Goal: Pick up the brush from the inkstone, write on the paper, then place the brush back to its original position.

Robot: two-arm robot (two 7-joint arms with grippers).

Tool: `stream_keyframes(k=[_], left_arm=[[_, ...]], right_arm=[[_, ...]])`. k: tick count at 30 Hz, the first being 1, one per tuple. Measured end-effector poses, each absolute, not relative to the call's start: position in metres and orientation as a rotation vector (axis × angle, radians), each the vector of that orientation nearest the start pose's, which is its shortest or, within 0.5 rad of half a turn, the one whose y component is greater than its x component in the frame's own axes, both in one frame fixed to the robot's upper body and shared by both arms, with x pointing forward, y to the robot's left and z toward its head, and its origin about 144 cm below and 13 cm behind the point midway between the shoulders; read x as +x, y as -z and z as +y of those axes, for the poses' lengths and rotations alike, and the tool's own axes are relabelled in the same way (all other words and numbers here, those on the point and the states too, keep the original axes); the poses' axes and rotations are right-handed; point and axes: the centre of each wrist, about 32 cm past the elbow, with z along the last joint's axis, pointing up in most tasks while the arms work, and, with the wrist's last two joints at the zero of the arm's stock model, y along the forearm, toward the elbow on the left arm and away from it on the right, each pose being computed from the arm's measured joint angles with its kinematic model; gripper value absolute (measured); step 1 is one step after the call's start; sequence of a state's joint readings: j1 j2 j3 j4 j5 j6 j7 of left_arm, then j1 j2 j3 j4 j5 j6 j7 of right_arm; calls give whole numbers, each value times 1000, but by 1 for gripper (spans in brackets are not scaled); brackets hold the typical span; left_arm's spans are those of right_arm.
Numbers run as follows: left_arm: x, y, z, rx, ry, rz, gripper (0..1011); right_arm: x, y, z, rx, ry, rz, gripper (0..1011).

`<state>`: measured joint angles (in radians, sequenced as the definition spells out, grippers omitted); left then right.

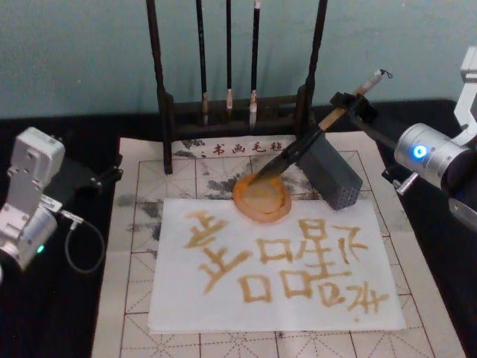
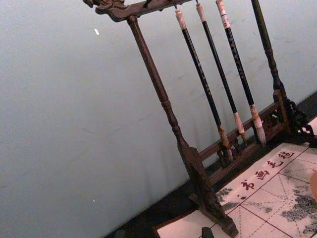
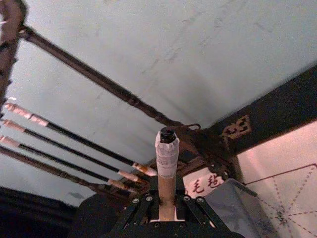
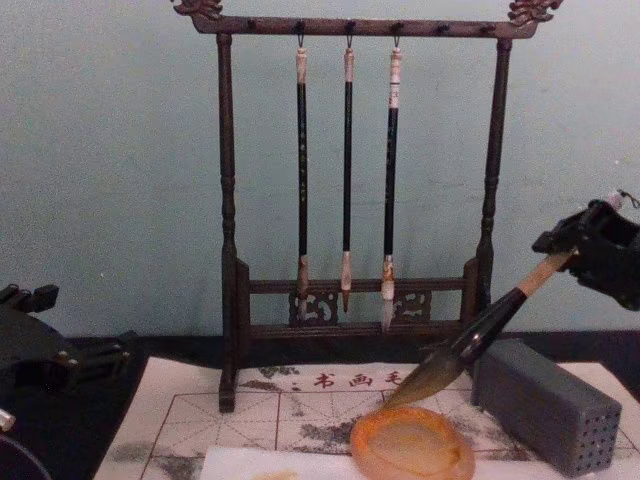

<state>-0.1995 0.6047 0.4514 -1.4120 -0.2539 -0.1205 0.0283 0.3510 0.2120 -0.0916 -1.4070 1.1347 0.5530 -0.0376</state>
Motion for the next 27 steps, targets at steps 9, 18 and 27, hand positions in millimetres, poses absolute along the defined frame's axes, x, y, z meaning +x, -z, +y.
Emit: stream_keyframes(k=[9, 18, 27], left_arm=[[489, -1140, 310, 304, -1248, -285, 1001], [489, -1140, 310, 304, -1248, -285, 1001], [489, -1140, 310, 305, -1248, -285, 1001]], right_arm=[[554, -1211, -269, 334, 1164, 941, 200], [554, -1202, -269, 337, 1182, 970, 200], [554, -1196, -268, 345, 1186, 997, 200]])
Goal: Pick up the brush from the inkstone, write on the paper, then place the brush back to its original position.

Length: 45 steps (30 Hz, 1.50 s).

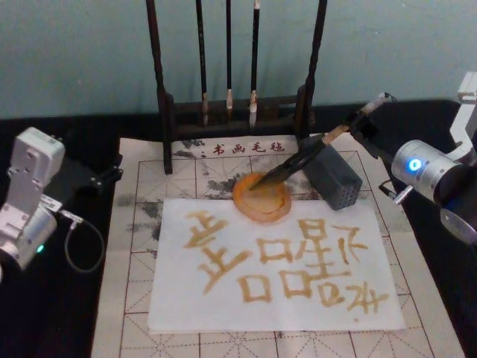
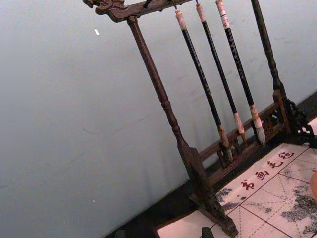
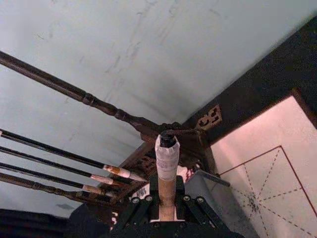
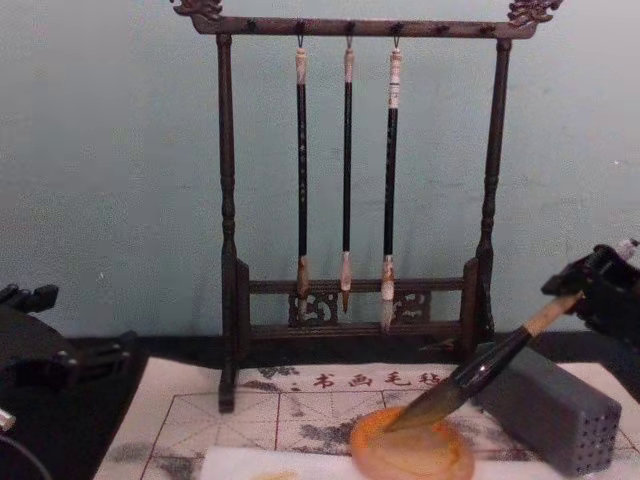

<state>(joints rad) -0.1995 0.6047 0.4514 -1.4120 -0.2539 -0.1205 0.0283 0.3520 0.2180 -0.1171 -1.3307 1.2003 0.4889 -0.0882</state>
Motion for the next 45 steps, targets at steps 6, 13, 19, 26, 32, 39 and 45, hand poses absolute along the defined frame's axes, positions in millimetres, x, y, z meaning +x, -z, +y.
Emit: stream_keyframes(k=[6, 13, 19, 26, 32, 39, 45], left_arm=[[489, -1140, 310, 304, -1248, -285, 1001], [489, -1140, 310, 304, -1248, -285, 1001], [489, -1140, 310, 305, -1248, -285, 1001], [489, -1140, 310, 305, -1248, -285, 1001], [489, -1140, 310, 304, -1248, -285, 1001], [489, -1140, 310, 304, -1248, -285, 1001], [489, -1140, 310, 304, -1248, -285, 1001]], right_arm=[[555, -1194, -267, 346, 1183, 1014, 200], [556, -1192, -264, 340, 1180, 1026, 200], [557, -1190, -262, 333, 1179, 1033, 200], [557, -1188, -260, 328, 1182, 1039, 200], [556, -1187, -260, 322, 1190, 1043, 200], [556, -1187, -260, 320, 1196, 1041, 200], [556, -1187, -260, 321, 1194, 1042, 200]])
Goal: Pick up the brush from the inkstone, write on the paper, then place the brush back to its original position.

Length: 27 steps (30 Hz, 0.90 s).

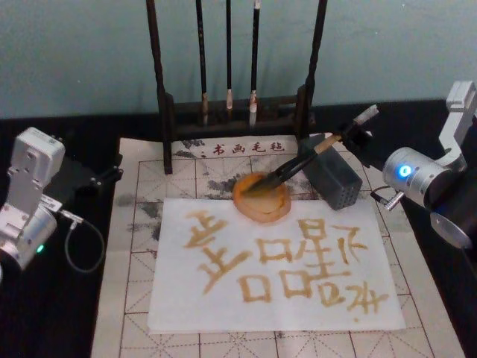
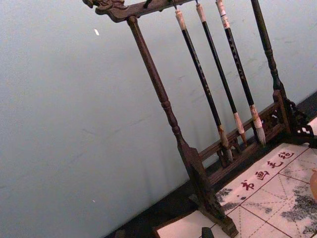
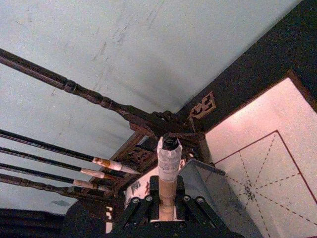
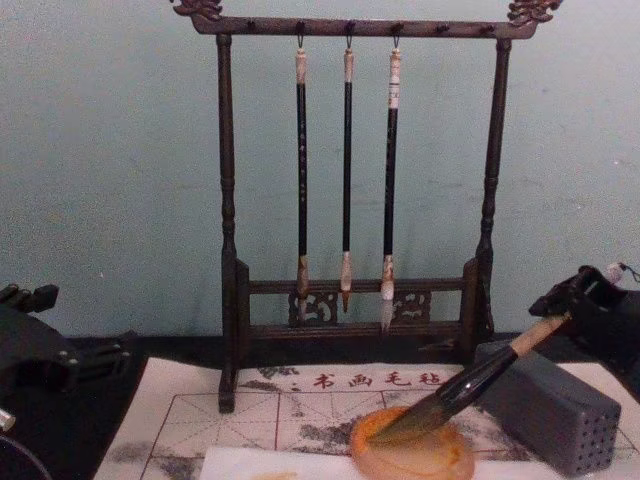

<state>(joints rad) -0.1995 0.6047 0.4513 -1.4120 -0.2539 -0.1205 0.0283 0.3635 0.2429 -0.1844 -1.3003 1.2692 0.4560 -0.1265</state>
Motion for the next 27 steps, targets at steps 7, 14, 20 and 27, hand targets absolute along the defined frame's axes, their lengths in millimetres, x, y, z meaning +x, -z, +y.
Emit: stream_keyframes(k=[7, 14, 20, 27], left_arm=[[489, -1140, 310, 304, -1248, -285, 1001], [489, -1140, 310, 304, -1248, -285, 1001], [489, -1140, 310, 304, -1248, -285, 1001], [489, -1140, 310, 304, -1248, -285, 1001]], right_arm=[[556, -1188, -260, 322, 1192, 1042, 317], [556, -1188, -260, 323, 1191, 1042, 541], [556, -1188, -260, 323, 1191, 1042, 736], [556, -1188, -260, 323, 1190, 1042, 918]])
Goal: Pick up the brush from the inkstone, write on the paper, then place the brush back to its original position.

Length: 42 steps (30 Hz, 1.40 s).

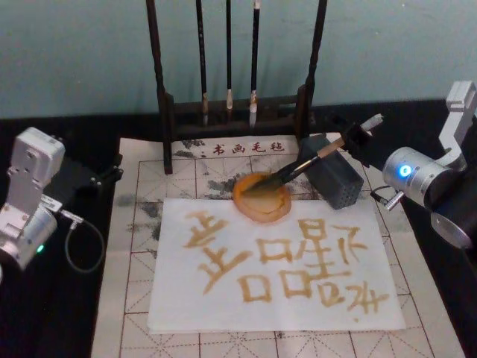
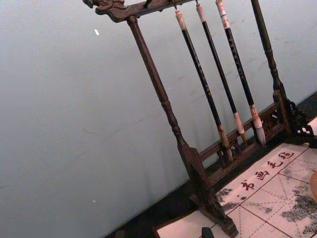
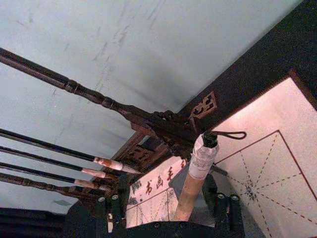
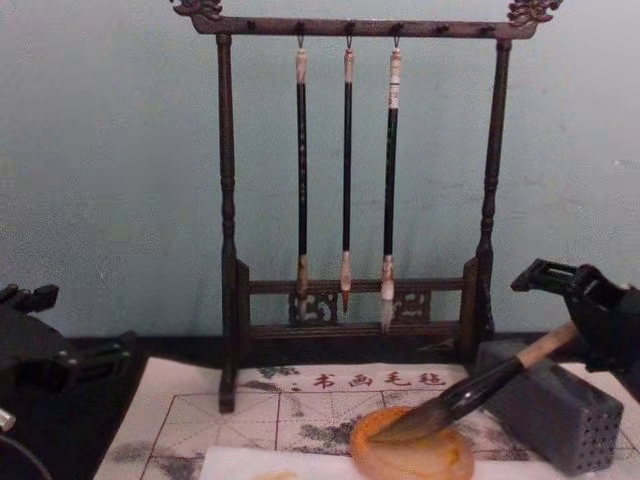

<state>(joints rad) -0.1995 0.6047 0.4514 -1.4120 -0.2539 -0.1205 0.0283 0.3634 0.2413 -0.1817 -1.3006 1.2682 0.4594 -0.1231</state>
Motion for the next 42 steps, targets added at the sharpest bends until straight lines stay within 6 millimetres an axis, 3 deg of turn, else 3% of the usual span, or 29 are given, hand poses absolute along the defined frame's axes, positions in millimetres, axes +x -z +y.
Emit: stream_keyframes(k=[4, 14, 21, 31, 42], left_arm=[[489, -1140, 310, 304, -1248, -285, 1001], [489, -1140, 310, 304, -1248, -285, 1001], [489, -1140, 310, 304, -1248, -285, 1001], [489, -1140, 310, 304, -1248, -285, 1001], [489, -1140, 310, 304, -1248, -285, 1001]], right_arm=[[556, -1188, -260, 323, 1190, 1042, 1002], [555, -1187, -261, 321, 1189, 1039, 1000], [544, -1187, -265, 309, 1179, 1003, 1000], [505, -1185, -278, 257, 1174, 916, 1000], [459, -1171, -280, 155, 1169, 606, 1000]])
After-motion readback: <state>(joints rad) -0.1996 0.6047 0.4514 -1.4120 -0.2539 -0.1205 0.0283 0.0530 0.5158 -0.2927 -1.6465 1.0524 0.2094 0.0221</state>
